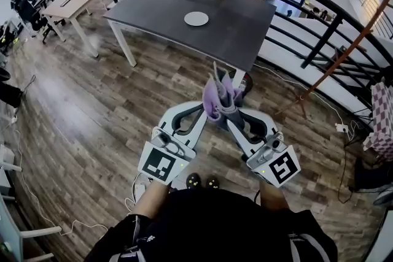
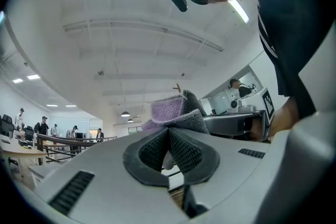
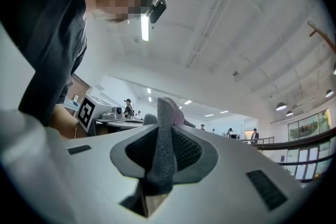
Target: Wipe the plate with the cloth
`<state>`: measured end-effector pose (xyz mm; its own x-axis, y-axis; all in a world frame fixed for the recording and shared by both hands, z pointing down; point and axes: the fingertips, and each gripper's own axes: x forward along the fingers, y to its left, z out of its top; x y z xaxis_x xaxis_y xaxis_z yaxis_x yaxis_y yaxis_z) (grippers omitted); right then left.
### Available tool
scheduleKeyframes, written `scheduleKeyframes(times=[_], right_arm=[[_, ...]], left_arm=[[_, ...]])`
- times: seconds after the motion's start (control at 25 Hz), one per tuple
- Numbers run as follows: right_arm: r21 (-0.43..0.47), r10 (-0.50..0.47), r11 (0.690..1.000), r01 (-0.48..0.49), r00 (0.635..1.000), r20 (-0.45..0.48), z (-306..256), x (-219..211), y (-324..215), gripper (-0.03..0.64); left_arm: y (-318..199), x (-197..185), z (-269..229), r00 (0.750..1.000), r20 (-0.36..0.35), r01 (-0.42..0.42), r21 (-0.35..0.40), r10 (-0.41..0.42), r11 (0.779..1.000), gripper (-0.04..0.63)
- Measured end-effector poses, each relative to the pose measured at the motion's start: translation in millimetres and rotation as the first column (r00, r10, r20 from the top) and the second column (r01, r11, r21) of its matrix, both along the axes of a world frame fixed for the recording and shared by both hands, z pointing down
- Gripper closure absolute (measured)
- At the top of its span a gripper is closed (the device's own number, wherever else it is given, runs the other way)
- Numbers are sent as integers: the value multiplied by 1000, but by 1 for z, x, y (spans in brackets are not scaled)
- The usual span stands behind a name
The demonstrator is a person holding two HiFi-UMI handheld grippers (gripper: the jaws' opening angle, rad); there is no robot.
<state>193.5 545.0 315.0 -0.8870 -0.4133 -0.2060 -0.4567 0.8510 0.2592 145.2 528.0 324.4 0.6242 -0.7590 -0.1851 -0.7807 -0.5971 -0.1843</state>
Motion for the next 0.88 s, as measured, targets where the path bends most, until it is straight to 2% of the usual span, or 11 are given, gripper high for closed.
scheduleKeyframes(times=[0.52,0.88], right_arm=[[-13,1,1000,0,1000,21,3,5,-10,541],[-14,-10,1000,11,999,48,-1,25,-24,541]], left_arm=[[-7,4,3,1000,8,7,-3,-7,1000,595],[-20,25,3,1000,21,14,1,-14,1000,595]])
